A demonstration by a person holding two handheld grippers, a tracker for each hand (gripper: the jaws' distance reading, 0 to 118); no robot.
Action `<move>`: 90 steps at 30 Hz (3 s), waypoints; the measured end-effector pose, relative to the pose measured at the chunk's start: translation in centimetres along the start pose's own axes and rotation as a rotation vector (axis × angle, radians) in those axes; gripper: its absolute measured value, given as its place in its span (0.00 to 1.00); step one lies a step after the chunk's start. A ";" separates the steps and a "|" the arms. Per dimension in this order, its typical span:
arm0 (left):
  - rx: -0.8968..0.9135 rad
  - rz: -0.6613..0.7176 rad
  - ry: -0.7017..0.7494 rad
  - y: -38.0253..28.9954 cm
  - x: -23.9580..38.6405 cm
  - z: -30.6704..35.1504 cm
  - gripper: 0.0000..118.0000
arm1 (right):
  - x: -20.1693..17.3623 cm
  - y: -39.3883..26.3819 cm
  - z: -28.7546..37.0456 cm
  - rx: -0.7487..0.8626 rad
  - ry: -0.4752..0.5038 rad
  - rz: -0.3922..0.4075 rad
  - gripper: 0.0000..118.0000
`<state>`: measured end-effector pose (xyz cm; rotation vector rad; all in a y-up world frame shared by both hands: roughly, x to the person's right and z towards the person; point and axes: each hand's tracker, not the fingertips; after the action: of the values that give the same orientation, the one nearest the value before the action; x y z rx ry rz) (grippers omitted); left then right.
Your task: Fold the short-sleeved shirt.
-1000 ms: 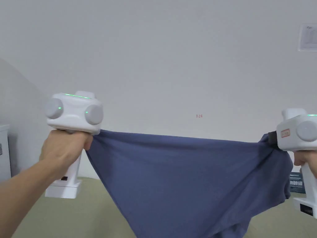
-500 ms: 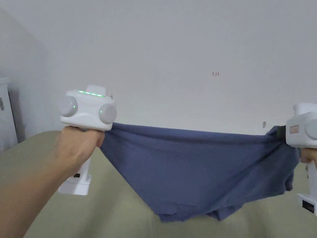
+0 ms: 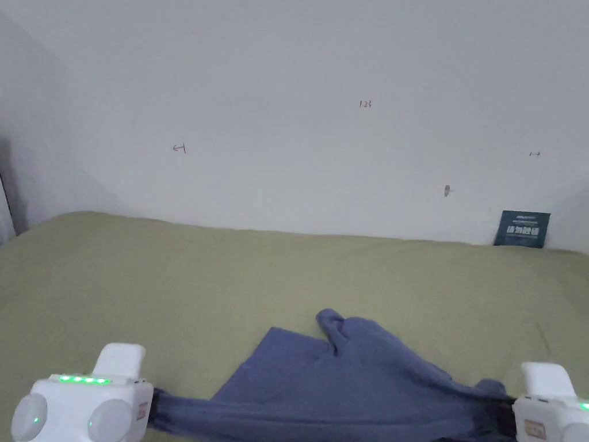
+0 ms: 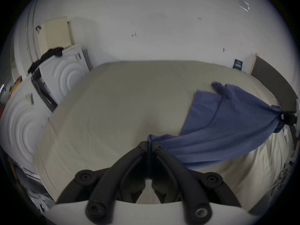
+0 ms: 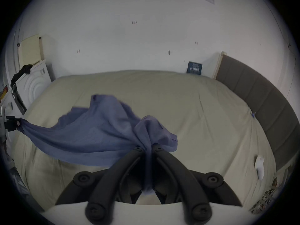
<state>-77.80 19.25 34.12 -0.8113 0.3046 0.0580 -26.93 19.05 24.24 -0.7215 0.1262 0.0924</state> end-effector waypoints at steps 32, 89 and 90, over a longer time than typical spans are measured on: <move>0.242 0.052 -0.025 -13.3 -0.6 15.6 0.99 | -2.2 -12.5 17.3 0.224 0.026 -0.073 0.95; -0.218 -0.021 -0.075 -14.8 -2.4 1.1 0.01 | -5.3 0.6 -2.7 -0.014 0.073 0.069 0.02; -0.220 -0.016 -0.077 -14.8 -2.4 1.1 0.01 | -5.3 1.8 -4.7 -0.037 0.073 0.091 0.02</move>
<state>-77.40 10.05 45.96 -1.0273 0.2209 0.1096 -32.80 17.07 20.30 -0.7568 0.2274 0.1558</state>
